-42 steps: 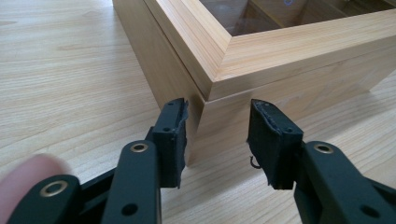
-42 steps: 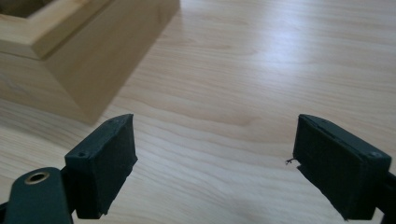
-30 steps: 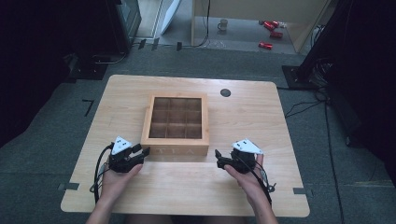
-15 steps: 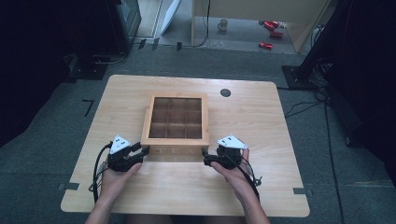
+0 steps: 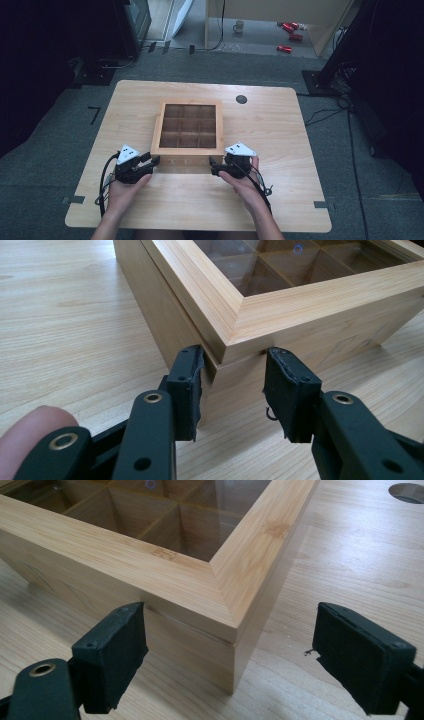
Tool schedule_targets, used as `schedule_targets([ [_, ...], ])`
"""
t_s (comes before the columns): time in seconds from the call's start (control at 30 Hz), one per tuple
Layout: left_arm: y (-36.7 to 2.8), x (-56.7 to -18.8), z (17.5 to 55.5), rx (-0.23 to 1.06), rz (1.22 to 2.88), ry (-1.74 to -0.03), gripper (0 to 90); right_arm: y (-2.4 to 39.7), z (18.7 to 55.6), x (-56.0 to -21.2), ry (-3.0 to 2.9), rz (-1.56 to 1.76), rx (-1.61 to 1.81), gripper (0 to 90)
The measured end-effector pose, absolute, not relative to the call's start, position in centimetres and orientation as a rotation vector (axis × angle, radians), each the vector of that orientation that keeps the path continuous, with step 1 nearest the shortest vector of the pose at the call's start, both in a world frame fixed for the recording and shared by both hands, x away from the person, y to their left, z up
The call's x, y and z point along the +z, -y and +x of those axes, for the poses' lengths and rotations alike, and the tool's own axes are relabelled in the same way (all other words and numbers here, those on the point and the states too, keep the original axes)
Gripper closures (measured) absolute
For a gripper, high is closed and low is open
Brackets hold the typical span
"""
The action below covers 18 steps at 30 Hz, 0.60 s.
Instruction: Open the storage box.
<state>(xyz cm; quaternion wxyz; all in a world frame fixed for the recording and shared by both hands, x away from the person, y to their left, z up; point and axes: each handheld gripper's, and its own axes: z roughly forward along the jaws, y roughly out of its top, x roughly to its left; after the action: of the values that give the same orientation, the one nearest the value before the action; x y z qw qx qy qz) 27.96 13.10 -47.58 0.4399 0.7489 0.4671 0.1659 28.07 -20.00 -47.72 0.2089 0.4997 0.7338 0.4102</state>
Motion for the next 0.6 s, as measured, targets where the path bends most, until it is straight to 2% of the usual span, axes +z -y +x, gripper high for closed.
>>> schedule_targets([
  [0.33,-13.11,-47.32,27.95,0.419,1.857,-1.155,59.8,19.45,27.94,-47.70,-2.026,1.370,1.153,21.6],
  [0.6,-13.15,-47.24,27.94,0.415,1.849,-1.154,59.8,19.27,27.82,-47.59,-2.017,1.355,1.153,23.6],
])
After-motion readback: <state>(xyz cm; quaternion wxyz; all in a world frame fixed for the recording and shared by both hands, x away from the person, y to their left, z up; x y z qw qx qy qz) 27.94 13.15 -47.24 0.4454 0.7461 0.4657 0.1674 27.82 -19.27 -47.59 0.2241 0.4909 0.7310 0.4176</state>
